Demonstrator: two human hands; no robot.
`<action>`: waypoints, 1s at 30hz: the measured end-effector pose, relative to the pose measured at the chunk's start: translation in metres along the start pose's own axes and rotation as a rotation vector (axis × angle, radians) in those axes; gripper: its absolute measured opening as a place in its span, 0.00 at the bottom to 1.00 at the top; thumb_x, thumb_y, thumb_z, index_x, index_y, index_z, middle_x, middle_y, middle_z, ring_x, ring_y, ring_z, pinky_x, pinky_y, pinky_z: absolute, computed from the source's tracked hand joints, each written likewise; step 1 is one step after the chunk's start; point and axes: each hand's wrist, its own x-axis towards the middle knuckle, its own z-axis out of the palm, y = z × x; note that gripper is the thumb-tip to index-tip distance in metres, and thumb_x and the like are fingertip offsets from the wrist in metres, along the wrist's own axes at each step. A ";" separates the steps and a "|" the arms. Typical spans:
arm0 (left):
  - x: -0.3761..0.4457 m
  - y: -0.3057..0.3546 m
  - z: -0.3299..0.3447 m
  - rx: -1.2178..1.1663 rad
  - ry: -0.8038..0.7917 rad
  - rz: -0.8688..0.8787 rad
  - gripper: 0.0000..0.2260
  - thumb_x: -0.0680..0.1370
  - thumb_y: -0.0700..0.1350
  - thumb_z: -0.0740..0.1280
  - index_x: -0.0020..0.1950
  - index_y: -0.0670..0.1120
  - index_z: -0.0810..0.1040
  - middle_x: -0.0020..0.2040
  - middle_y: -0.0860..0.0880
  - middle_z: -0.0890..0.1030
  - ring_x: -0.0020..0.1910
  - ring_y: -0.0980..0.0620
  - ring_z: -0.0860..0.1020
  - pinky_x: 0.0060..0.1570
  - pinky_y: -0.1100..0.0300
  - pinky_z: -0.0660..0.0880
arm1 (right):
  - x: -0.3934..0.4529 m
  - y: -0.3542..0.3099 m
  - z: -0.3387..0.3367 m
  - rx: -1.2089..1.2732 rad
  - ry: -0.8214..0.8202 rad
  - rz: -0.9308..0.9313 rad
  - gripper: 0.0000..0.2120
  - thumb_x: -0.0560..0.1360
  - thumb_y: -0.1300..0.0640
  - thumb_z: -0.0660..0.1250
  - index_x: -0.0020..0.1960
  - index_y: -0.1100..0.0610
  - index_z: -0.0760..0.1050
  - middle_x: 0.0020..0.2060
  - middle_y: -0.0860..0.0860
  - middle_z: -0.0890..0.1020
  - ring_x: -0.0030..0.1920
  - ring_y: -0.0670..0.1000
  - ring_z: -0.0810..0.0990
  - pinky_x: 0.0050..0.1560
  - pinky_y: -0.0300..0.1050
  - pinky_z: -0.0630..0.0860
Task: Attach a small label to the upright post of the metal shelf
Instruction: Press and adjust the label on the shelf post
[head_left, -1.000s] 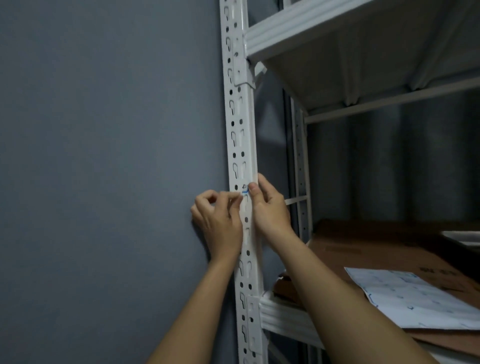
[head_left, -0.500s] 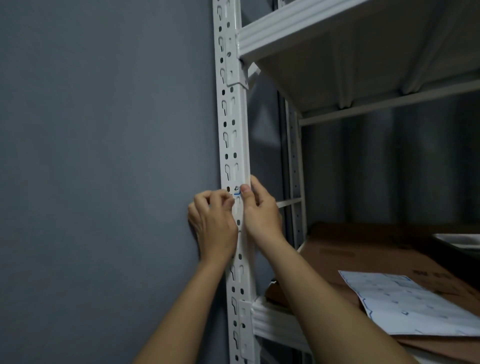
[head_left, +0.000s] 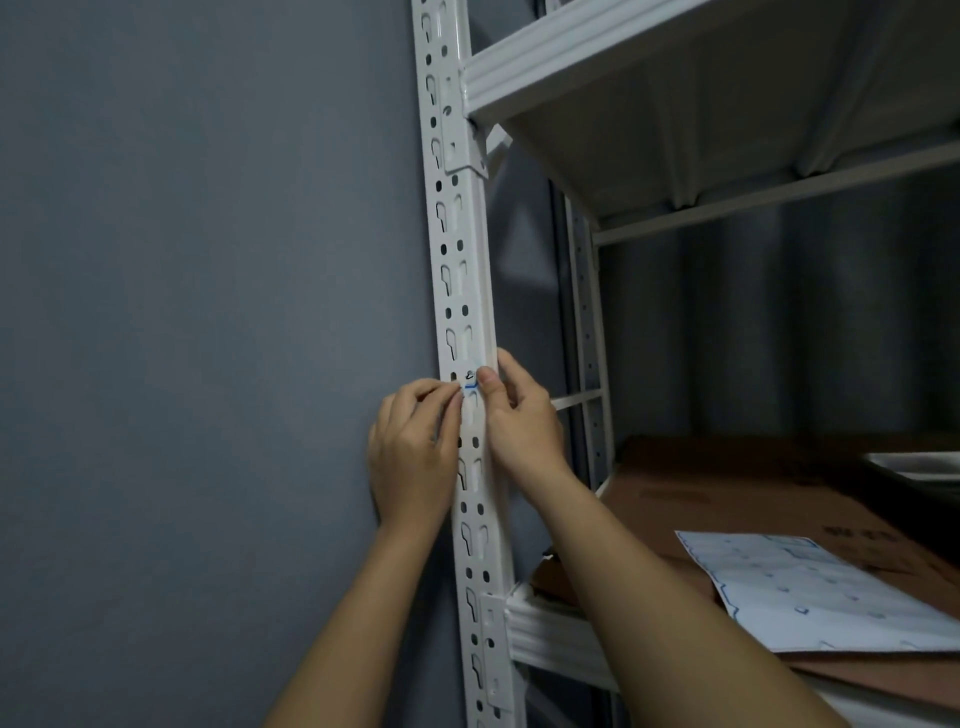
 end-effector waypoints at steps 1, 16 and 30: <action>0.000 0.000 -0.001 0.024 -0.002 0.017 0.11 0.76 0.49 0.63 0.51 0.47 0.83 0.48 0.52 0.80 0.46 0.54 0.73 0.45 0.60 0.69 | 0.000 0.000 0.000 -0.001 0.003 -0.003 0.26 0.71 0.32 0.56 0.66 0.38 0.69 0.53 0.42 0.82 0.55 0.48 0.80 0.60 0.55 0.75; 0.008 0.006 -0.008 -0.202 -0.079 -0.187 0.06 0.76 0.45 0.67 0.48 0.47 0.83 0.45 0.56 0.77 0.43 0.58 0.77 0.43 0.55 0.75 | -0.001 -0.005 -0.006 -0.043 0.011 0.000 0.18 0.79 0.42 0.59 0.67 0.41 0.70 0.55 0.43 0.82 0.58 0.49 0.79 0.62 0.53 0.73; 0.014 0.008 -0.013 -0.169 -0.138 -0.197 0.04 0.76 0.45 0.69 0.47 0.49 0.83 0.42 0.57 0.77 0.40 0.60 0.76 0.39 0.64 0.71 | -0.005 -0.009 -0.005 -0.049 0.018 0.020 0.20 0.79 0.42 0.58 0.70 0.42 0.68 0.60 0.45 0.80 0.62 0.49 0.77 0.65 0.52 0.72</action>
